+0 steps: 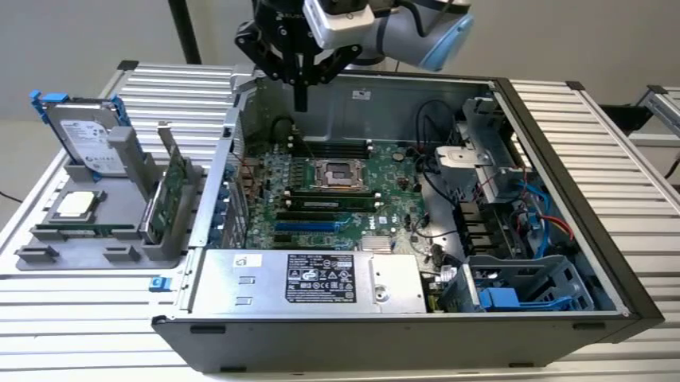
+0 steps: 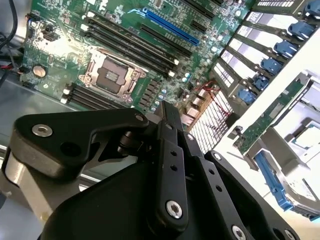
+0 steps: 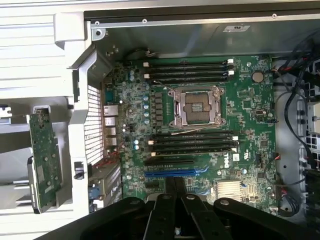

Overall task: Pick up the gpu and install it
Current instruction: 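Reach for the gpu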

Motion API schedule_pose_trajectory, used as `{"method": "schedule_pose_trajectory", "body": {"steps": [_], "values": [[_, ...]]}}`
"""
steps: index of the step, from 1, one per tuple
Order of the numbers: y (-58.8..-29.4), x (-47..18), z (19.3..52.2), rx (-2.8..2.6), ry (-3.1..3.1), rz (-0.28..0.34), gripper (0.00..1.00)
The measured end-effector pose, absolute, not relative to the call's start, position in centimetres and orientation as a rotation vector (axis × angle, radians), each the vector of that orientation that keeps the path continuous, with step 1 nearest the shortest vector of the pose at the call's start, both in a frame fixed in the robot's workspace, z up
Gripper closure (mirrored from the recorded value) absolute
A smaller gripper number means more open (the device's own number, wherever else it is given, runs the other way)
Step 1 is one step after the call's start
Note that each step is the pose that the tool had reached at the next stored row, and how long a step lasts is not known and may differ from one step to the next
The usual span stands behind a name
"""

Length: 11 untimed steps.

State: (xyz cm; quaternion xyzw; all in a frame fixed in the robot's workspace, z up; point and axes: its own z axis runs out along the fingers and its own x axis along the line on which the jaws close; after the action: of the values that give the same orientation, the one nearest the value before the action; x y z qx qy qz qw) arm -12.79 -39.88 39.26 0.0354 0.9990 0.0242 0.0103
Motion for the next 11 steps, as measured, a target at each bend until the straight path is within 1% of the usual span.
{"method": "schedule_pose_trajectory", "body": {"steps": [11], "values": [[-39.88,-13.71,39.26,0.110,3.118,0.076,1.00]]}}
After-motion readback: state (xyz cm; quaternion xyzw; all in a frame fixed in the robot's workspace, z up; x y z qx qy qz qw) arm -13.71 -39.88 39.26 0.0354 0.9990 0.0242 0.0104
